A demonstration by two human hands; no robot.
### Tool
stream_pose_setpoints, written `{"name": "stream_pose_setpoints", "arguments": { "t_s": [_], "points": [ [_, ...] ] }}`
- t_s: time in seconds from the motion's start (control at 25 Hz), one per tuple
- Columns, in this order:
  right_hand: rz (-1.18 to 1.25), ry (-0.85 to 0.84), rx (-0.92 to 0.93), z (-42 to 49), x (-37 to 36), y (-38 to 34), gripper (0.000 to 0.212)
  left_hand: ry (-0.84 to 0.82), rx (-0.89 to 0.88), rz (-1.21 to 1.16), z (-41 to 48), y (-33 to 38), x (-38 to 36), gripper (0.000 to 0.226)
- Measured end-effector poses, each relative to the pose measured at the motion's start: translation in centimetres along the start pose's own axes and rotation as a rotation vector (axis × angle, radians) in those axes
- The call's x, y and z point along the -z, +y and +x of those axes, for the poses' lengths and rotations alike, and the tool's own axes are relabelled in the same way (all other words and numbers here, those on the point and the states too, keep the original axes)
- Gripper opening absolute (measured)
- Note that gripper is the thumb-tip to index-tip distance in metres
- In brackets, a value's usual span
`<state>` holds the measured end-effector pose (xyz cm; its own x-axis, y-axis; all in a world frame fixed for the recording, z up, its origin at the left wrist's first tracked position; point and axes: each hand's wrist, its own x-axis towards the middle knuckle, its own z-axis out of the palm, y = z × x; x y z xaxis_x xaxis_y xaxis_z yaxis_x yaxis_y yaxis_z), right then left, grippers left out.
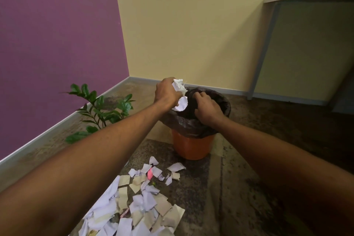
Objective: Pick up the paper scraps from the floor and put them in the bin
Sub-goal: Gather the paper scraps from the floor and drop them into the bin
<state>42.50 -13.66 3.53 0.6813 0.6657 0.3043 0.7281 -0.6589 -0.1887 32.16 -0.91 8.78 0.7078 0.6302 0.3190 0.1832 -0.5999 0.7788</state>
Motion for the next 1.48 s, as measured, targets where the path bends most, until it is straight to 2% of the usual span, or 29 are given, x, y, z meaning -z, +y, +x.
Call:
{"name": "stream_pose_setpoints", "arguments": {
  "t_s": [0.08,0.2,0.4,0.48,0.56,0.68,0.8,0.96,1.08,1.2,1.32,1.48],
  "points": [
    [-0.023,0.025,0.004,-0.3,-0.2,0.5,0.041,0.013,0.024,-0.021,1.3,0.5,-1.7,0.025],
    [-0.054,0.029,0.010,-0.5,-0.3,1.7,0.039,0.009,0.125,-0.057,2.8,0.9,-4.2,0.032],
    [-0.071,0.010,0.017,-1.1,-0.2,3.6,0.043,-0.123,0.217,0.106,4.1,-1.3,-7.6,0.028],
    [-0.010,-0.001,-0.015,-1.2,0.2,3.8,0.046,-0.193,0.167,0.257,4.5,-2.0,-8.0,0.051],
    [0.016,-0.017,-0.026,-1.2,0.4,3.7,0.048,-0.251,0.127,0.286,4.6,-2.1,-8.0,0.077],
    [0.006,-0.042,-0.015,-1.5,0.6,3.2,0.054,-0.298,0.050,0.307,4.3,-1.9,-7.4,0.092],
    [-0.033,-0.036,0.023,-1.5,0.9,2.0,0.057,-0.295,-0.005,0.302,3.8,-2.1,-6.3,0.078],
    [-0.085,0.051,0.119,-1.8,1.0,-0.3,0.048,-0.108,-0.175,0.396,1.9,-2.8,-4.1,0.028],
    [-0.146,0.112,0.271,-2.9,0.2,-3.0,0.035,-0.038,-0.335,0.450,-1.0,-4.6,-1.7,0.026],
    [-0.152,0.131,0.382,-4.6,-1.7,-6.0,0.034,-0.097,-0.397,0.461,-4.4,-7.8,1.1,0.017],
    [-0.097,0.036,0.408,-6.6,-4.1,-9.3,0.034,-0.158,-0.336,0.496,-7.5,-11.3,3.9,0.020],
    [0.004,-0.225,0.449,-8.5,-7.0,-13.7,0.035,-0.336,-0.084,0.473,-11.0,-15.6,6.3,0.017]
  ]
}}
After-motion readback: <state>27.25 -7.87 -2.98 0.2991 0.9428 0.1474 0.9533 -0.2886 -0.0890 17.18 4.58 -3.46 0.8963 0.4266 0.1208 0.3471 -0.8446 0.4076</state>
